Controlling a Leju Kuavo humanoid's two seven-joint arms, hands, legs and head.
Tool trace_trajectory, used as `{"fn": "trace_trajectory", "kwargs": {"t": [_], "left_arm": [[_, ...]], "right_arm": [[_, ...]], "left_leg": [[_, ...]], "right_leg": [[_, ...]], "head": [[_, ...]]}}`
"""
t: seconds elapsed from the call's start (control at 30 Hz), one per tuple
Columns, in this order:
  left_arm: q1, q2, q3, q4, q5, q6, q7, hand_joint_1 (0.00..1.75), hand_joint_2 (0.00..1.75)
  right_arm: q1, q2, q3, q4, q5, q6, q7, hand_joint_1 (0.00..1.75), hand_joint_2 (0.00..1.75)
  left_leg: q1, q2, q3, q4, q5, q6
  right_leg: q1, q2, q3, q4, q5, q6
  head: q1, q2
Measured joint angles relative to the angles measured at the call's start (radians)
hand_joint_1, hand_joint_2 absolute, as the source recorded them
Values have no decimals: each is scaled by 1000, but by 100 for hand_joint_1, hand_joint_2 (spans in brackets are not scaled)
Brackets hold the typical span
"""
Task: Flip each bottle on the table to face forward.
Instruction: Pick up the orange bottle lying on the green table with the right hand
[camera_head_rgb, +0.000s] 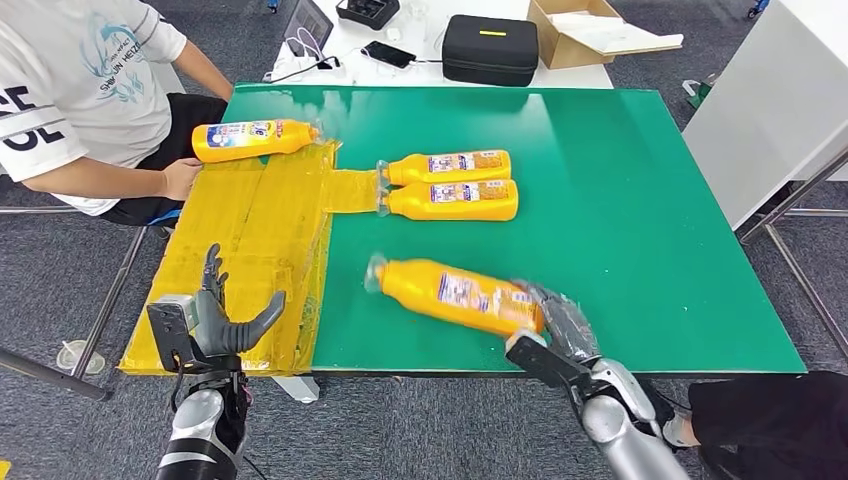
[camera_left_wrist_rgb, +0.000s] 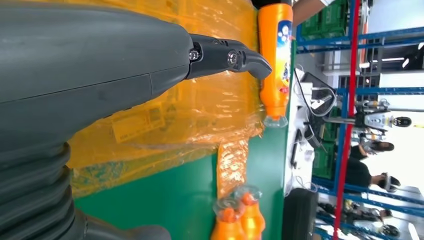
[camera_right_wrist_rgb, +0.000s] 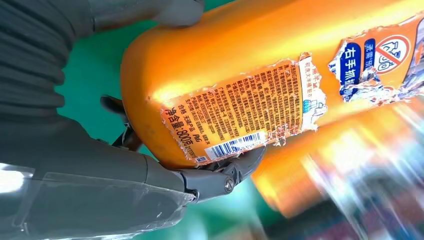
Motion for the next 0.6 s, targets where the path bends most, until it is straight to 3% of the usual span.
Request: {"fn": "trace_trajectory", "kwargs": {"t": [0.13,0.27,0.5,0.6], "left_arm": [[10,-5,-1,-43,68,-17,19,0,175],[21,-6,0,-83,124,-38,39,0,175],[32,-6,1,-129,202,-63,63,0,175],[40,-6,0,-146,294,-147,120,0,175]], "right_arm": [[27,109,-74,-97,-143,-95,-105,175,175],[59,180,-132,-157,-207,-127,-152,175,175],[89,243,-189,-192,-244,-144,-190,175,175],[98,260,-207,-194,-253,-144,-196,175,175]], "left_leg": [[0,0,0,0,0,0],[0,-1,-1,0,0,0],[0,0,-1,0,0,0],[0,0,-1,0,0,0]], "right_leg": [[0,0,0,0,-1,0],[0,0,0,0,-1,0],[-1,0,0,0,-1,0],[0,0,0,0,-1,0]], "head": [[0,0],[0,0],[0,0],[0,0]]}}
